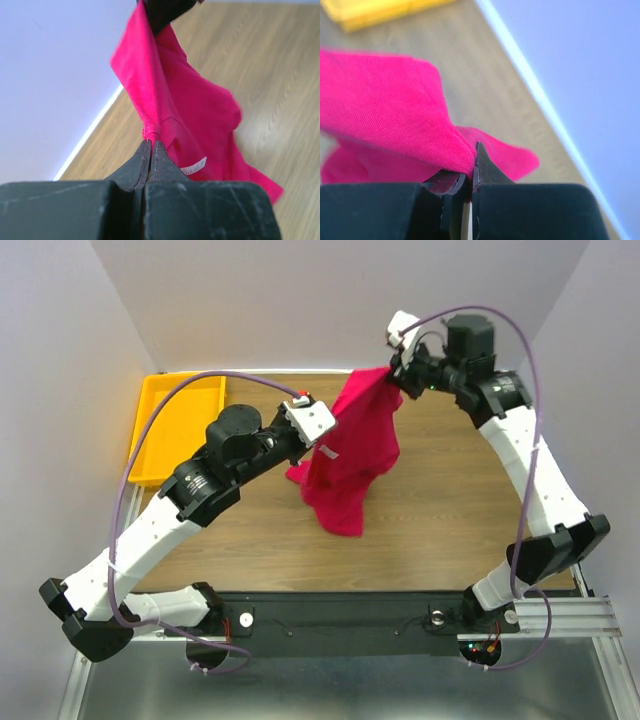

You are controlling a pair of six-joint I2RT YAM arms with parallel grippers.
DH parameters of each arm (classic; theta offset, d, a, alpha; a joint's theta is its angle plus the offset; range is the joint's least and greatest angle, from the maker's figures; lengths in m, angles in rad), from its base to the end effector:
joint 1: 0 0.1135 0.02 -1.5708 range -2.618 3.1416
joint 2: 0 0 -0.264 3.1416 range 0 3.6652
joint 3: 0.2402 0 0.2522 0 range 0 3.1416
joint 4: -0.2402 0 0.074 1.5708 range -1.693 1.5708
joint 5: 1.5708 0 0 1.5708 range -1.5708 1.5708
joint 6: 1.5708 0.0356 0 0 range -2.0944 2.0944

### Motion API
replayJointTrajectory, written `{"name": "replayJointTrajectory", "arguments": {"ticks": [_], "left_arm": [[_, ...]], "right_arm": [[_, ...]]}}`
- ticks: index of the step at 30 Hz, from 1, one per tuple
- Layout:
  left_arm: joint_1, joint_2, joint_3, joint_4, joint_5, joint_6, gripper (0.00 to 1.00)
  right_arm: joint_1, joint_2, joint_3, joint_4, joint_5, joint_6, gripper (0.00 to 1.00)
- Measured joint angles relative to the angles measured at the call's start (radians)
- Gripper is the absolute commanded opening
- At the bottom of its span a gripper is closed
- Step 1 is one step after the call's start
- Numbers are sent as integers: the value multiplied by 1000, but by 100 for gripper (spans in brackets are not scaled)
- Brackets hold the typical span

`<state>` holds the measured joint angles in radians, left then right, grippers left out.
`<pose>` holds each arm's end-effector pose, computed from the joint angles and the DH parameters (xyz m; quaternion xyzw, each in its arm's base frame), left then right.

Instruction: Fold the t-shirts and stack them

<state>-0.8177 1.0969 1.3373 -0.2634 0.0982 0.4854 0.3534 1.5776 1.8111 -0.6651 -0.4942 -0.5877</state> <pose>0.1565 -0.1721 0.4625 0.4605 0.5472 -0.1501 0.6827 0.3149 0.1342 0.4485 -0.4878 0.6680 0.1434 0.5434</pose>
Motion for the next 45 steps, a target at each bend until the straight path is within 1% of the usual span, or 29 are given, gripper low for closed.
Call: {"name": "replayJointTrajectory", "arguments": {"ticks": [3,4,6,9,11,13,17,19,22,24,25,27,30,31,34,37,40,42,43,44,45], "left_arm": [[0,9,24,71,3,-31,0],[0,22,55,89,10,-41,0],[0,62,138,133,29,-62,0],[0,144,304,203,78,-102,0],[0,192,403,256,118,-131,0],[0,215,452,305,163,-167,0],[-2,216,449,382,235,-233,0],[-3,196,397,424,240,-260,0],[-3,111,246,450,214,-299,0],[-2,31,110,457,156,-336,0],[0,7,56,472,132,-354,0],[10,-79,-87,475,53,-410,0],[51,-190,-297,480,-53,-538,0],[69,-219,-361,486,-76,-594,0],[124,-319,-612,468,-156,-794,0],[135,-372,-778,421,-200,-957,0],[135,-405,-863,392,-226,-1064,0],[137,-415,-894,377,-232,-1130,0],[139,-414,-898,378,-231,-1146,4],[140,-410,-900,378,-224,-1163,17],[140,-401,-900,388,-203,-1174,23]], "right_arm": [[1,-11,178,-13,82,37,1],[2,-11,248,-13,111,47,1],[1,-14,359,-3,172,59,1],[-7,-13,492,2,263,56,1],[-22,-13,560,7,303,52,1],[-40,-13,628,13,331,50,1],[-52,-23,687,23,330,50,1],[-53,-48,649,30,307,55,1],[-53,-69,550,36,240,77,1],[-53,-56,486,34,170,101,1],[-53,-40,438,37,112,116,1],[-51,-11,370,39,32,129,1],[-37,45,212,36,-106,135,1],[-19,81,135,32,-130,134,1],[53,145,-12,45,-155,120,1],[123,203,-114,49,-148,112,1],[177,213,-206,60,-146,112,1],[186,197,-265,87,-144,97,1],[185,187,-292,97,-142,89,1],[182,166,-334,107,-138,75,2],[179,138,-385,123,-136,54,5]]}}
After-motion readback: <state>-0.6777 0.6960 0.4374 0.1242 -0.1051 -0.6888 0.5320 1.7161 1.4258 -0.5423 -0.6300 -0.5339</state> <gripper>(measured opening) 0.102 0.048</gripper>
